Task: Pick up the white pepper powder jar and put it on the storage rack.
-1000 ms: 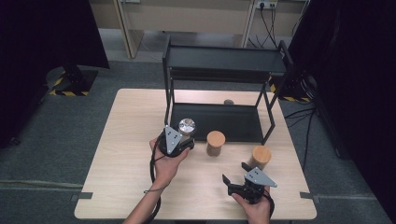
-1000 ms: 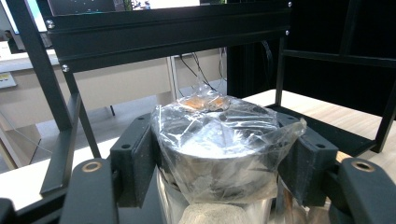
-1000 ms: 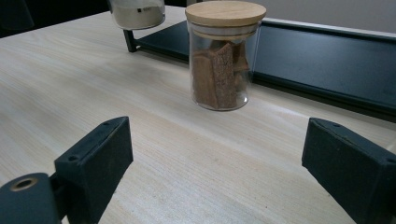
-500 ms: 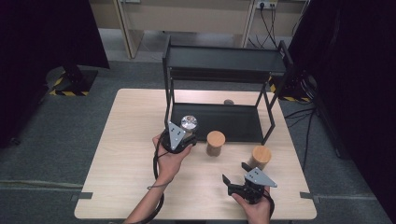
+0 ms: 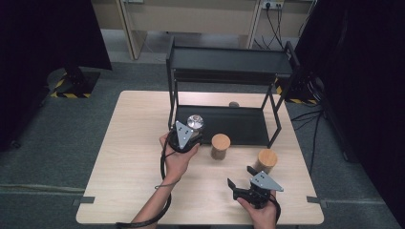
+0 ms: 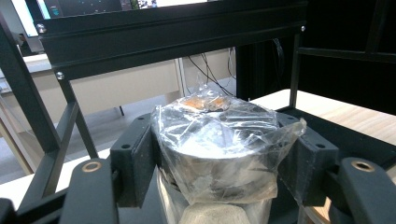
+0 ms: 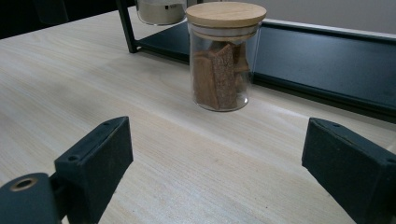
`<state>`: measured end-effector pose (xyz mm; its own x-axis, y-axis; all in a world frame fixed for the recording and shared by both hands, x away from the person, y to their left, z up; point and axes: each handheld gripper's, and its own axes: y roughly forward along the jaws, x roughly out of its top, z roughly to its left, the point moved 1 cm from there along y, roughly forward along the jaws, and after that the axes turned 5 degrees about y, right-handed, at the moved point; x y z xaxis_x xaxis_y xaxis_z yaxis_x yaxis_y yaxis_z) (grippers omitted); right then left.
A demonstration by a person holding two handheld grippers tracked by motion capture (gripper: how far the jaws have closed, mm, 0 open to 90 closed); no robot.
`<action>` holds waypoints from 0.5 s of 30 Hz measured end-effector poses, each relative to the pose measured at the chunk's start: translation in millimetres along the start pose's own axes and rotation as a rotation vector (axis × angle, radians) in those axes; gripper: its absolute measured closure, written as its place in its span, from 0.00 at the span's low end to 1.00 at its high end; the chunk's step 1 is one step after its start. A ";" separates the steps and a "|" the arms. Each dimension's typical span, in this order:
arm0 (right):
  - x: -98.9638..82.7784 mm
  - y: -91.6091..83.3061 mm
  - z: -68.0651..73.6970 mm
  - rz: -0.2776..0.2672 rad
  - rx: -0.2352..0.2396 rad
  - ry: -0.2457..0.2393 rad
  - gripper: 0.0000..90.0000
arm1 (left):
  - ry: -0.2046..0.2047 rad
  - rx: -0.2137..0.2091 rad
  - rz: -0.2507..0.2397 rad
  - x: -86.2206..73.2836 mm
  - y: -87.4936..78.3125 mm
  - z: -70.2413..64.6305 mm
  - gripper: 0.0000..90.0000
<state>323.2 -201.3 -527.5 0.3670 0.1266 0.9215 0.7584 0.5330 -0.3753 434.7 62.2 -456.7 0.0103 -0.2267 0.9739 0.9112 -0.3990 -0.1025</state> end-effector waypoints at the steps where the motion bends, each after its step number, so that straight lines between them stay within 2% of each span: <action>1: 0.0 0.0 0.0 0.000 0.000 0.000 0.10 | 0.000 0.000 0.000 0.0 0.0 0.0 0.39; 15: 0.0 -0.1 0.0 -0.001 0.001 -0.002 0.10 | 0.008 0.010 0.012 1.6 12.8 -0.9 0.39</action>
<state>323.1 -201.3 -527.5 0.3650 0.1273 0.9222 0.7585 0.5337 -0.3739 446.0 55.9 -456.6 0.0182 -0.2385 0.9710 0.9150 -0.3875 -0.1123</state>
